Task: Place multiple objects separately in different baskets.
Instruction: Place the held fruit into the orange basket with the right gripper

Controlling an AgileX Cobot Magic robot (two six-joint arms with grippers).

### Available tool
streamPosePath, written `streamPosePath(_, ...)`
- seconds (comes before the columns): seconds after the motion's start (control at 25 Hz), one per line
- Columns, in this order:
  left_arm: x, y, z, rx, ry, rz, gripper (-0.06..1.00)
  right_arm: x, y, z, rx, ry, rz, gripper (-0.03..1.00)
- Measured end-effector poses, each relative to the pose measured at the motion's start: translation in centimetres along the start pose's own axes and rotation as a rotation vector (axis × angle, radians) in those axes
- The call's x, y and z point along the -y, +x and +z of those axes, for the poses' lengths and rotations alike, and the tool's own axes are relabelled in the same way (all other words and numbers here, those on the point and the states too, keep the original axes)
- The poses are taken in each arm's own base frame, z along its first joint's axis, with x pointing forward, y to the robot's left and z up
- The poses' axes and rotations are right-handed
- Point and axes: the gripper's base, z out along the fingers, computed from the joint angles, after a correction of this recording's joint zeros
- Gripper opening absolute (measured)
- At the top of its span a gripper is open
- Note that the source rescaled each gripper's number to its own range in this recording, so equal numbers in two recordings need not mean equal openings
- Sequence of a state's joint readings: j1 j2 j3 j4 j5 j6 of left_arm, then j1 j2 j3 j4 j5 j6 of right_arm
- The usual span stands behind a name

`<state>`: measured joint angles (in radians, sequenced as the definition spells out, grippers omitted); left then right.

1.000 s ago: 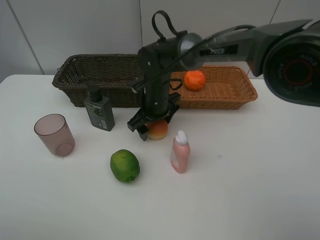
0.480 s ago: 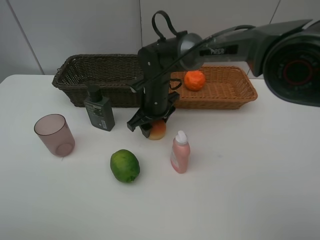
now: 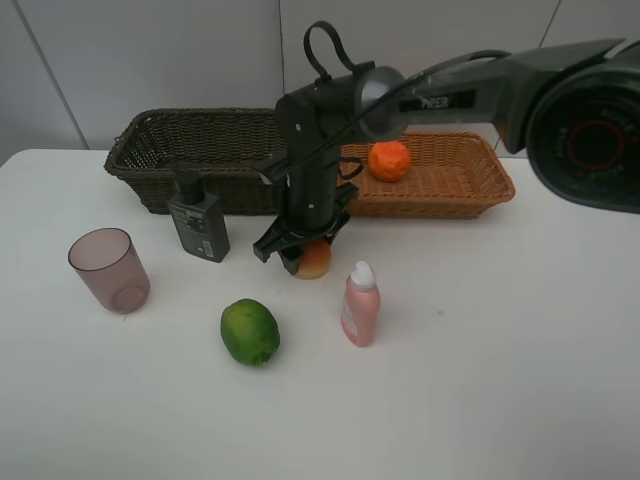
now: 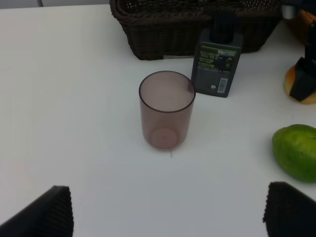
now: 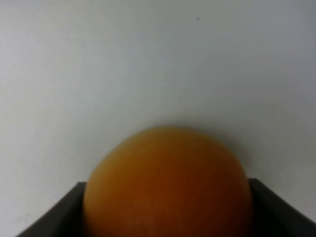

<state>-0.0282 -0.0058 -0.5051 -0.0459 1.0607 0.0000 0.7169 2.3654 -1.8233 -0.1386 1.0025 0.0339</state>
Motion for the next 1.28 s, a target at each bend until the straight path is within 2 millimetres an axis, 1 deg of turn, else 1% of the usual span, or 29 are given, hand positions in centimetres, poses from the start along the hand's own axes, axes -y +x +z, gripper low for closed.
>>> streamPosePath(0.28, 0.0, 0.0, 0.0, 0.0, 0.0, 0.0, 1.0, 0.0, 0.3, -0.1, -0.029, 0.001, 0.0, 0.46)
streamPosePath(0.4, 0.0, 0.0, 0.0, 0.0, 0.0, 0.0, 1.0, 0.1, 0.4, -0.8, -0.034, 0.002, 0.002, 0.46)
streamPosePath(0.48, 0.0, 0.0, 0.0, 0.0, 0.0, 0.0, 1.0, 0.3, 0.3, -2.0, -0.016, 0.004, 0.005, 0.46)
streamPosePath(0.72, 0.0, 0.0, 0.0, 0.0, 0.0, 0.0, 1.0, 0.8, 0.5, -6.8, 0.042, 0.009, 0.018, 0.46)
streamPosePath(0.88, 0.0, 0.0, 0.0, 0.0, 0.0, 0.0, 1.0, 1.1, 0.8, -9.2, 0.076, 0.011, 0.024, 0.46)
streamPosePath(1.0, 0.0, 0.0, 0.0, 0.0, 0.0, 0.0, 1.0, 1.4, 1.0, -10.4, 0.094, 0.012, 0.029, 0.46)
streamPosePath(1.08, 0.0, 0.0, 0.0, 0.0, 0.0, 0.0, 1.0, 1.9, 1.1, -10.9, 0.096, 0.014, 0.042, 0.46)
streamPosePath(1.28, 0.0, 0.0, 0.0, 0.0, 0.0, 0.0, 1.0, 4.3, 1.8, -11.5, 0.075, 0.029, 0.093, 0.46)
